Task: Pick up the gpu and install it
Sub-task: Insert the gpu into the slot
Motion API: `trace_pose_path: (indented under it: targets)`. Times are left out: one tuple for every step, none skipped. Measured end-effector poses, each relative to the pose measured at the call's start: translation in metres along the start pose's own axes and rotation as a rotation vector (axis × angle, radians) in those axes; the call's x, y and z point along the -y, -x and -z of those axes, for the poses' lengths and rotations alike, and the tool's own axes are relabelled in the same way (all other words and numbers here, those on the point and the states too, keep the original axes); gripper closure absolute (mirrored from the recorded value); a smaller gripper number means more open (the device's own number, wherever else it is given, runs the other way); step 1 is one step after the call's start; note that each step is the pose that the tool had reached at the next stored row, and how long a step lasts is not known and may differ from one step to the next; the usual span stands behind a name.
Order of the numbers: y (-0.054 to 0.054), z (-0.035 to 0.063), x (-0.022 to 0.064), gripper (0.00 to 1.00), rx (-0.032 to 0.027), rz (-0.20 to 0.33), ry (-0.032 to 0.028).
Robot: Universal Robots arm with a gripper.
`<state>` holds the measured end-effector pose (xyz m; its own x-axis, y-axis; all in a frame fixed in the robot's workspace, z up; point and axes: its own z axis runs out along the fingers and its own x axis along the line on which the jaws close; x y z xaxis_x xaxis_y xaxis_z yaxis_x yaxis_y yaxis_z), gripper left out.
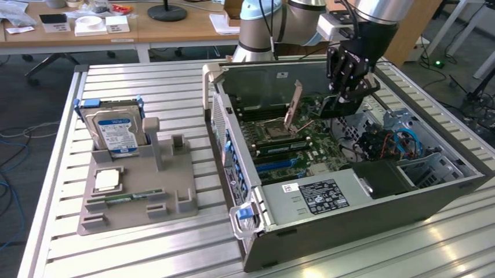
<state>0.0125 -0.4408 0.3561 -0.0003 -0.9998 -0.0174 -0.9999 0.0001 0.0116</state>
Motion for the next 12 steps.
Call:
trace_pose_path:
  targets:
    - [0.000, -0.0001, -0.0013, 0.74, 0.0003, 0.000, -0.0001]
    - [0.000, -0.0003, -0.0026, 0.74, 0.0005, 0.000, -0.0001]
    - [0.000, -0.0004, -0.0041, 0.74, 0.0006, 0.000, -0.0002]
    - [0.000, -0.0004, -0.0058, 0.74, 0.0007, 0.000, -0.0003]
    - [0.000, -0.0005, -0.0073, 0.74, 0.0007, 0.000, -0.0004]
    - [0.000, -0.0005, -0.0088, 0.74, 0.0008, 0.000, -0.0005]
    - [0.000, -0.0006, -0.0102, 0.74, 0.0008, 0.000, -0.0007]
    - [0.000, -0.0007, -0.0117, 0.74, 0.0008, 0.000, -0.0008]
    - [0.000, -0.0007, -0.0132, 0.74, 0.0009, 0.000, -0.0010]
    - [0.000, -0.0007, -0.0144, 0.74, 0.0010, 0.000, -0.0012]
    - [0.000, -0.0008, -0.0156, 0.74, 0.0014, 0.000, -0.0016]
    - [0.000, -0.0009, -0.0167, 0.74, 0.0020, 0.000, -0.0019]
